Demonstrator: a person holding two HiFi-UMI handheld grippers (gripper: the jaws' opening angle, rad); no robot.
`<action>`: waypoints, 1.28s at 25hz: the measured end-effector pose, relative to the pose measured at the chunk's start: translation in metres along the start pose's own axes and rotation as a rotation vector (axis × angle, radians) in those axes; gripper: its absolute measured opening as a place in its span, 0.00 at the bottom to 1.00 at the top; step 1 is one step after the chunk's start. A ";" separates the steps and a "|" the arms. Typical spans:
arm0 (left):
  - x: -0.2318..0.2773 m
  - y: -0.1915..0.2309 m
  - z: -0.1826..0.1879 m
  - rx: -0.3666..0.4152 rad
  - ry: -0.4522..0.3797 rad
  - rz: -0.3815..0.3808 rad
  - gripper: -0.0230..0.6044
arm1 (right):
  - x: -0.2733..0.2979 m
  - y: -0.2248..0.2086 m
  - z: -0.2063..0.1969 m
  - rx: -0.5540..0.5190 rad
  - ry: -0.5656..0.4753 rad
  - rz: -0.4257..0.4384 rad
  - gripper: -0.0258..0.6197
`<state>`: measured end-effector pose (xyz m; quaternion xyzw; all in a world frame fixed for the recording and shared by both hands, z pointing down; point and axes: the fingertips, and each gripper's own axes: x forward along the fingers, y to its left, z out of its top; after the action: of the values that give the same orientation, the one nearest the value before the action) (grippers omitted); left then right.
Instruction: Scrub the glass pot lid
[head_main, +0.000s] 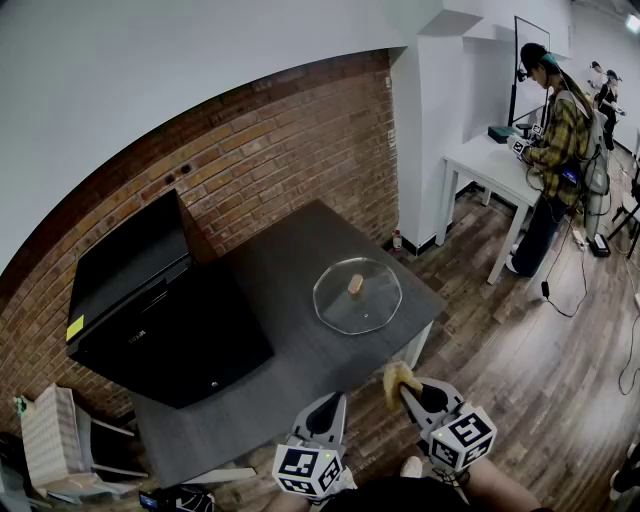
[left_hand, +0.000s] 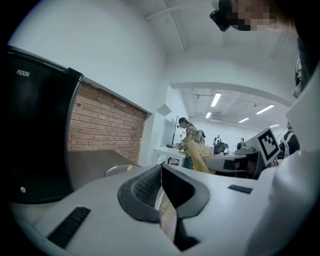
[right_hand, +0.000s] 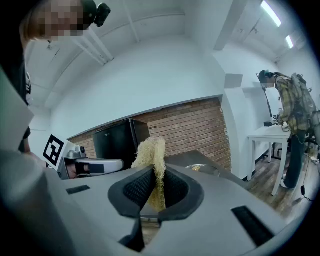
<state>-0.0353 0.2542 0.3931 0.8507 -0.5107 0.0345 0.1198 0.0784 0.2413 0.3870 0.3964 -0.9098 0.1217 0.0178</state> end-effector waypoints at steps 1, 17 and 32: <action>0.001 -0.001 0.000 -0.002 0.000 0.002 0.09 | -0.001 -0.001 0.002 -0.002 0.001 -0.002 0.11; 0.011 -0.026 -0.005 -0.006 -0.004 0.048 0.09 | -0.022 -0.021 0.009 -0.046 -0.026 0.033 0.11; 0.034 -0.054 -0.015 -0.002 0.004 0.139 0.09 | -0.033 -0.052 0.017 -0.075 -0.028 0.117 0.11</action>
<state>0.0296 0.2530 0.4042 0.8130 -0.5683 0.0439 0.1191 0.1399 0.2273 0.3765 0.3435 -0.9354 0.0830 0.0127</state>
